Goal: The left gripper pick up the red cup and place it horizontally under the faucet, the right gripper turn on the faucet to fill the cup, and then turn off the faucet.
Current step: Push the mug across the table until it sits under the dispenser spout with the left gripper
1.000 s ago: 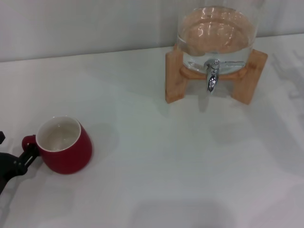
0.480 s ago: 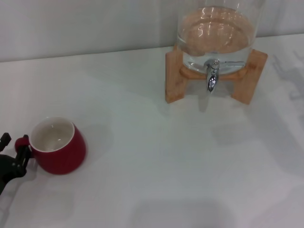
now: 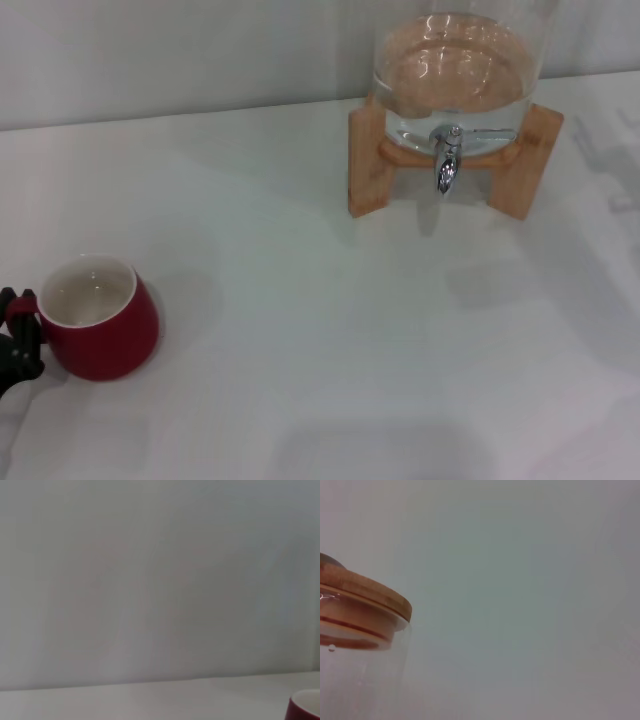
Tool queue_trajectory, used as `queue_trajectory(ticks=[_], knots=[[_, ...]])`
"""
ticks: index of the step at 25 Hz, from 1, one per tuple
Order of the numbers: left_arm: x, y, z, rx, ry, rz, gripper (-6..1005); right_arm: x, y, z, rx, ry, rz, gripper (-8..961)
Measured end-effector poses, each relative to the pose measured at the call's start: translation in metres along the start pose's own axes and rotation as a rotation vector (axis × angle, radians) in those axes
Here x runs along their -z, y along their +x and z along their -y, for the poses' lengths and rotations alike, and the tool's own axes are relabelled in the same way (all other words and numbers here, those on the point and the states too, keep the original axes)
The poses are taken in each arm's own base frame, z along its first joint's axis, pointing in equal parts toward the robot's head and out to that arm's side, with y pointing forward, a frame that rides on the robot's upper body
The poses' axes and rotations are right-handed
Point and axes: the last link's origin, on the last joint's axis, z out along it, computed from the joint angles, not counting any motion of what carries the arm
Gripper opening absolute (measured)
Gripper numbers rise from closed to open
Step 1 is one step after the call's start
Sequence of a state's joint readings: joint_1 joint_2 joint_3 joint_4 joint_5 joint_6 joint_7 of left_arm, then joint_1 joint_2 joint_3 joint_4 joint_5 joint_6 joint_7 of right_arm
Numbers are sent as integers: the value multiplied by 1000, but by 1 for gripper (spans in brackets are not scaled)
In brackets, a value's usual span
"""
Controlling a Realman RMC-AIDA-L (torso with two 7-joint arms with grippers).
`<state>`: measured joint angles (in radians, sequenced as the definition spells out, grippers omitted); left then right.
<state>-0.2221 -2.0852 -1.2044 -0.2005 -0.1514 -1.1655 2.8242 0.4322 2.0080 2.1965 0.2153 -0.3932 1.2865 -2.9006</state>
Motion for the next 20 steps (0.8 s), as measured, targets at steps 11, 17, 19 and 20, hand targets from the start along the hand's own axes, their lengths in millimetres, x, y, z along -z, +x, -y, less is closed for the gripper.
queue_trajectory(ticks=[11, 17, 19, 20], knots=[[-2, 13, -1, 18, 4, -84, 159, 2, 1, -2, -6, -6, -4, 615], [-21, 24, -12, 24, -36, -105, 159, 2, 0, -3, -10, -11, 5, 615], [-39, 31, -24, 19, -82, -92, 159, 3, -1, -3, -12, -13, 13, 615], [-43, 33, -27, 19, -95, -90, 159, 4, -1, -4, -13, -14, 15, 615]])
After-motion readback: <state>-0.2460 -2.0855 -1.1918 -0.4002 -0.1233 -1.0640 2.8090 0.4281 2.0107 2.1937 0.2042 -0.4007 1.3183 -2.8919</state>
